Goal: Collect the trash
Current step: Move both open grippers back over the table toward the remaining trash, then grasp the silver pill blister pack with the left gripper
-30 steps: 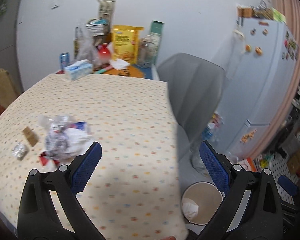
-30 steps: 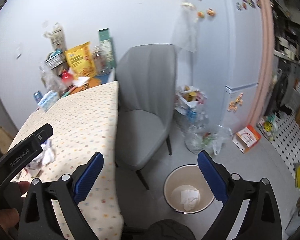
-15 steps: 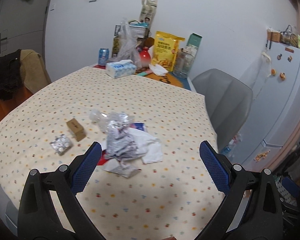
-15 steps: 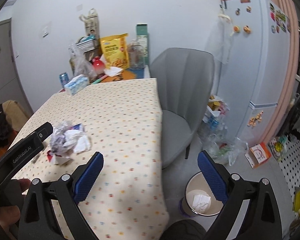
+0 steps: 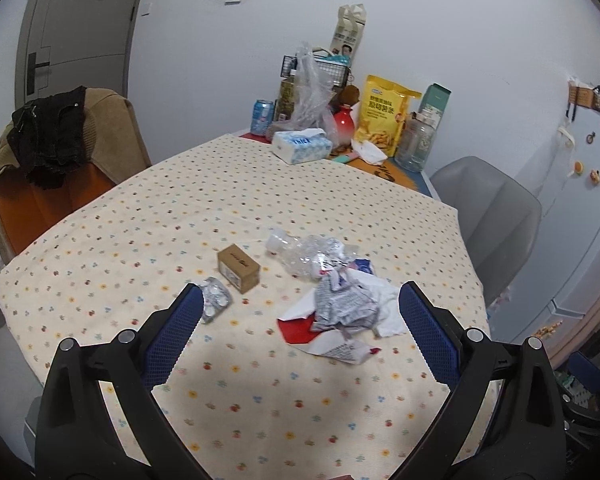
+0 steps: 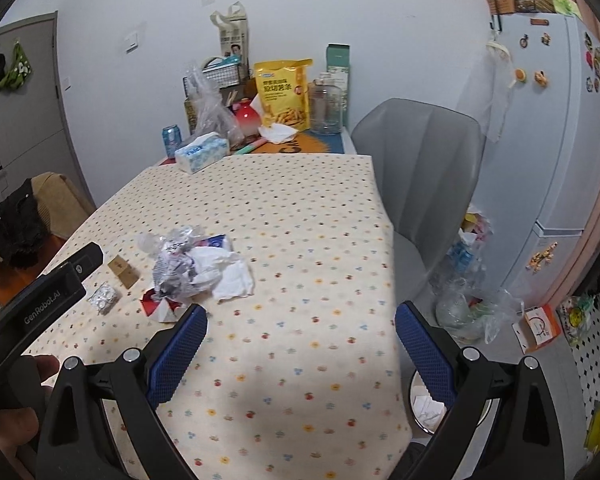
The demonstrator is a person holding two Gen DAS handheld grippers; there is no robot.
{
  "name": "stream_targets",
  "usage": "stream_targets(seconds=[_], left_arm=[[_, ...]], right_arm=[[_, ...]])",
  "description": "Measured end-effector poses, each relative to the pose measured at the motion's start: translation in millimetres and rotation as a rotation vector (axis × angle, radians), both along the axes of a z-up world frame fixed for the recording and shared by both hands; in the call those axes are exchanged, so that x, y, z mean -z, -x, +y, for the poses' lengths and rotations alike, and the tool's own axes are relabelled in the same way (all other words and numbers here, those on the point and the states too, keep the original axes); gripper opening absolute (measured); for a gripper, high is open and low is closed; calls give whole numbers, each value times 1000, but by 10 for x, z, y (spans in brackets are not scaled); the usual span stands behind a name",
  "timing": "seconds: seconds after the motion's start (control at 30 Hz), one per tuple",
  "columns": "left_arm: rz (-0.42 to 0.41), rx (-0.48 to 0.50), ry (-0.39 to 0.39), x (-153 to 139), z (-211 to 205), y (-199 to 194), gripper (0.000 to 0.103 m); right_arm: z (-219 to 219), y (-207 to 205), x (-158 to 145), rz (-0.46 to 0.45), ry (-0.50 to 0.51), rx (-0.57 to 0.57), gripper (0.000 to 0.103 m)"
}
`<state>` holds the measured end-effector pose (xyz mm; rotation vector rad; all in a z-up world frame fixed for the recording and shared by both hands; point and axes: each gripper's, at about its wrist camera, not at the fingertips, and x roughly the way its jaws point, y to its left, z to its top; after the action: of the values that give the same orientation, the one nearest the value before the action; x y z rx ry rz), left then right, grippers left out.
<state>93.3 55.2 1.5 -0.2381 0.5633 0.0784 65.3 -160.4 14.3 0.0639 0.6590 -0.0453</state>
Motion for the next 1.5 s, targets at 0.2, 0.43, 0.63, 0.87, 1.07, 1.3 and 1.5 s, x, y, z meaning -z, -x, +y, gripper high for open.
stream_targets(seconds=[0.2, 0.43, 0.63, 0.87, 1.07, 1.3, 1.5], left_arm=[[19, -10, 0, 69, 174, -40, 97], [38, -22, 7, 204, 428, -47, 97], [71, -25, -4, 350, 553, -153, 97], [127, -39, 2, 562, 707, -317, 97], [183, -34, -11, 740, 787, -487, 88], [233, -23, -7, 892, 832, -716, 74], [262, 9, 27, 966, 808, -830, 43]], right_arm=[[170, -71, 18, 3, 7, -29, 93], [327, -188, 137, 28, 9, -46, 89], [413, -327, 282, 61, -3, -68, 85], [519, -476, 478, 102, -22, -98, 81], [611, -614, 655, 141, -42, -113, 77], [703, -751, 744, 165, -55, -128, 76], [829, -843, 815, 183, -57, -155, 75]])
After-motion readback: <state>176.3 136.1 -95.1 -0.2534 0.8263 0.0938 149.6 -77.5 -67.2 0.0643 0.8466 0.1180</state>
